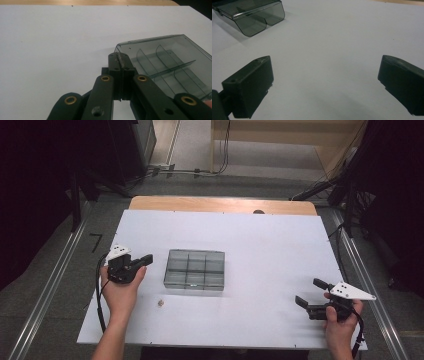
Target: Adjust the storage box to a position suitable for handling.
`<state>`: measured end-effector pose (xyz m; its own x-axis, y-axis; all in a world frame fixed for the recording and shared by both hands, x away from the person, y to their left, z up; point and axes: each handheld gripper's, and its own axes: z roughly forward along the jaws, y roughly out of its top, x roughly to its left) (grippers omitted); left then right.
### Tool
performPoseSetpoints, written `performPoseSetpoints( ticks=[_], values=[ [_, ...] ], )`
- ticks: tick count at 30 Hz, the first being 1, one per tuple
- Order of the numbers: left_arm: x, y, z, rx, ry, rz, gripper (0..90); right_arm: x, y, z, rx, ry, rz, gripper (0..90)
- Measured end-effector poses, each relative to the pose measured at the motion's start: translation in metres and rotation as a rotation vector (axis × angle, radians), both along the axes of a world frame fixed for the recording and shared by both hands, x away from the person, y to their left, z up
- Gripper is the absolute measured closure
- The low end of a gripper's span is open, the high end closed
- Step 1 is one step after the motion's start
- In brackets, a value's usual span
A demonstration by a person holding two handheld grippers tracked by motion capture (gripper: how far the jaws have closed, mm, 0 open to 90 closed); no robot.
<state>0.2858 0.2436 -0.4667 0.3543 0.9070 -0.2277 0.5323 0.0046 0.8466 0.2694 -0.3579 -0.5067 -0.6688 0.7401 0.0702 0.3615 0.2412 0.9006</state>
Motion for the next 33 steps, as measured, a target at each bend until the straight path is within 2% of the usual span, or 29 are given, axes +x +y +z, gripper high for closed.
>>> performPoseSetpoints(
  ticks=[3, 6, 12, 16, 18, 21, 33],
  values=[
    [0.010, -0.003, -0.007, -0.022, 0.053, -0.008, 90.0, 0.000, 0.000, 0.000, -0.001, 0.005, 0.004, 0.0],
    [0.016, -0.005, -0.012, -0.017, 0.088, -0.013, 90.0, 0.001, 0.000, 0.000, -0.001, 0.006, 0.011, 0.0],
    [0.023, -0.011, -0.018, -0.026, 0.140, -0.036, 90.0, 0.002, -0.001, -0.001, 0.012, 0.012, 0.010, 0.0],
    [0.025, -0.016, -0.020, -0.028, 0.158, -0.055, 90.0, 0.002, 0.000, -0.001, 0.002, 0.013, 0.018, 0.0],
    [0.024, -0.021, -0.022, -0.025, 0.176, -0.091, 90.0, 0.002, 0.000, -0.001, 0.004, 0.010, 0.024, 0.0],
    [0.023, -0.025, -0.022, -0.005, 0.177, -0.093, 90.0, 0.002, -0.001, -0.001, 0.012, 0.016, 0.028, 0.0],
    [0.023, -0.026, -0.022, -0.015, 0.187, -0.089, 90.0, 0.003, 0.000, -0.001, 0.005, 0.019, 0.037, 0.0]
  ],
)
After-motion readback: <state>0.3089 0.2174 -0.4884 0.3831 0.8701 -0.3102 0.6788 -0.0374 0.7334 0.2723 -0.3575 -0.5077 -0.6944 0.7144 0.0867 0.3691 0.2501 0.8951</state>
